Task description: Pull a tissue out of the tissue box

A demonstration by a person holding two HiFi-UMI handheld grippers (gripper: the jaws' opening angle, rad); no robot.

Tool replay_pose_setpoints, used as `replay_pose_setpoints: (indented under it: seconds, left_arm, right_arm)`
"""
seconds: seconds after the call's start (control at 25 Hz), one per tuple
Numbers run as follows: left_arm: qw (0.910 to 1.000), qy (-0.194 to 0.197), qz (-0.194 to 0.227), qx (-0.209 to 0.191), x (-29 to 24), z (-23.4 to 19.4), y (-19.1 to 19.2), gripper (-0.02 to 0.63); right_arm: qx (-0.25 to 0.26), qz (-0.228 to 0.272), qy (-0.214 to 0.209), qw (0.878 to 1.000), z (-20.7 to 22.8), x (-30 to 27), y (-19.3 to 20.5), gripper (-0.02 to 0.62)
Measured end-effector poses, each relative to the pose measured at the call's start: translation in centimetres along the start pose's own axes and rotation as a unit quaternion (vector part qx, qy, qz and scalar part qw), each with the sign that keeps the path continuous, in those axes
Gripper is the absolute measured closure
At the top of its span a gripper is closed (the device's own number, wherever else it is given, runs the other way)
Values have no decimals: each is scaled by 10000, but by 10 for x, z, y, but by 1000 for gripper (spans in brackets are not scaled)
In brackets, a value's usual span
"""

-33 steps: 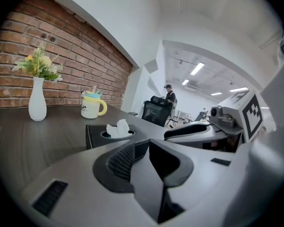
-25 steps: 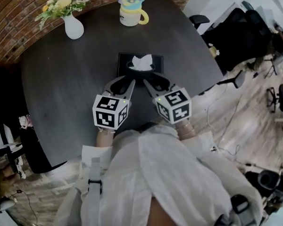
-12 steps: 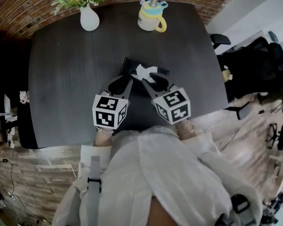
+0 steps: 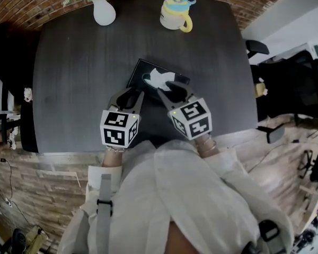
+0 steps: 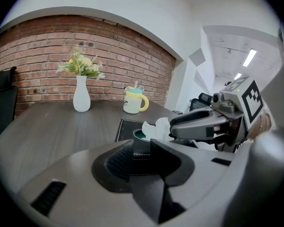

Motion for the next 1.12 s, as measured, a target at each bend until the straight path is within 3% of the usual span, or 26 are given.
replay_pose_setpoints:
  seconds: [0.24, 0.76, 1.12]
  left_arm:
    - [9999, 11, -63, -137, -3, 0, 3, 514]
    - [9989, -49, -260, -381, -9, -25, 0, 457]
    - [9977, 219, -288, -581, -24, -24, -11, 447]
  right_arm:
    - [27, -102, -11, 9999, 3, -4, 8, 488]
    - [-52, -143, 416, 9990, 9, -2, 0, 488]
    - [44, -387, 498, 9980, 11, -4, -7, 488]
Point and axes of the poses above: the fingertips, and each gripper's own axes: x backward along the fingers, z to its right, y out of its underside, the point moved 3 cm from there along x, backward along the fingers, and after that the axes turned 15 degrees about -y, right-handed, at the moved point
